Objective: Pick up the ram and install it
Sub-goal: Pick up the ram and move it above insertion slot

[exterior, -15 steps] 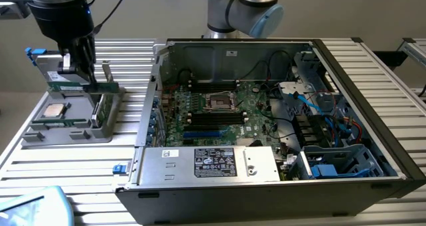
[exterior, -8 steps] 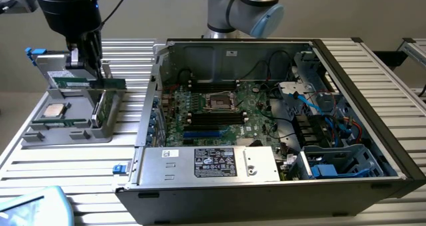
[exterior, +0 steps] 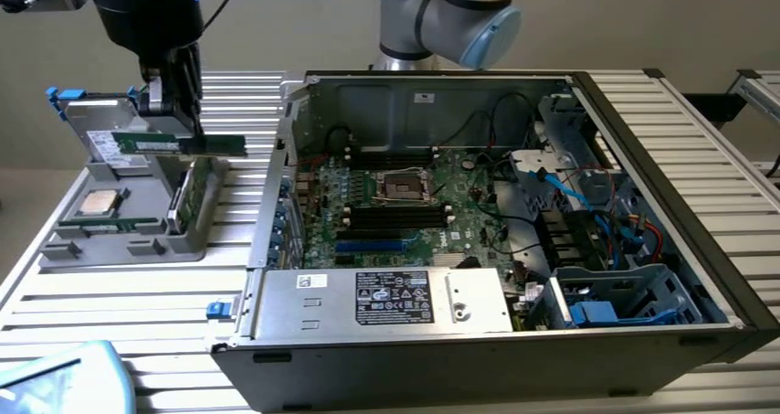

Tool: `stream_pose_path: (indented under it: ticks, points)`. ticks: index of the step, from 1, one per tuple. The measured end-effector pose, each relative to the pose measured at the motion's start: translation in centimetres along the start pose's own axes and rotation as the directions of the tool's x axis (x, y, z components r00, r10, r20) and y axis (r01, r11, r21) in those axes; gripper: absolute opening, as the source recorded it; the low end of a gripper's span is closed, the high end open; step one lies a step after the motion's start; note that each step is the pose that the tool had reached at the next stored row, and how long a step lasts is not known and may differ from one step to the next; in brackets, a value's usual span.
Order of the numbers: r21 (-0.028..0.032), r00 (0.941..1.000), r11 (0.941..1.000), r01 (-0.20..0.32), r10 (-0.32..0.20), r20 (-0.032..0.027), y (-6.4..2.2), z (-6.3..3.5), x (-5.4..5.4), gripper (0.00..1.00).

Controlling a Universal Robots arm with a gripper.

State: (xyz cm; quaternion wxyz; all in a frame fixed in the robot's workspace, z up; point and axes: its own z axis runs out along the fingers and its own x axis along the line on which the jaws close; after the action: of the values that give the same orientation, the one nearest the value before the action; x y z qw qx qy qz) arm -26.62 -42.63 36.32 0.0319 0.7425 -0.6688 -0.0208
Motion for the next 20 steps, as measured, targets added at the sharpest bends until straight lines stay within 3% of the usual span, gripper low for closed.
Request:
stream_pose_path:
  ticks: [11, 20]
  points:
    - [0.0013, 0.9999, 1.0000, 0.003, -0.003, 0.0124, -2.73, -1.52, 0.3, 0.14]
    - [0.0015, 0.9999, 1.0000, 0.004, -0.004, 0.0140, -5.87, -2.15, 0.7, 0.14]
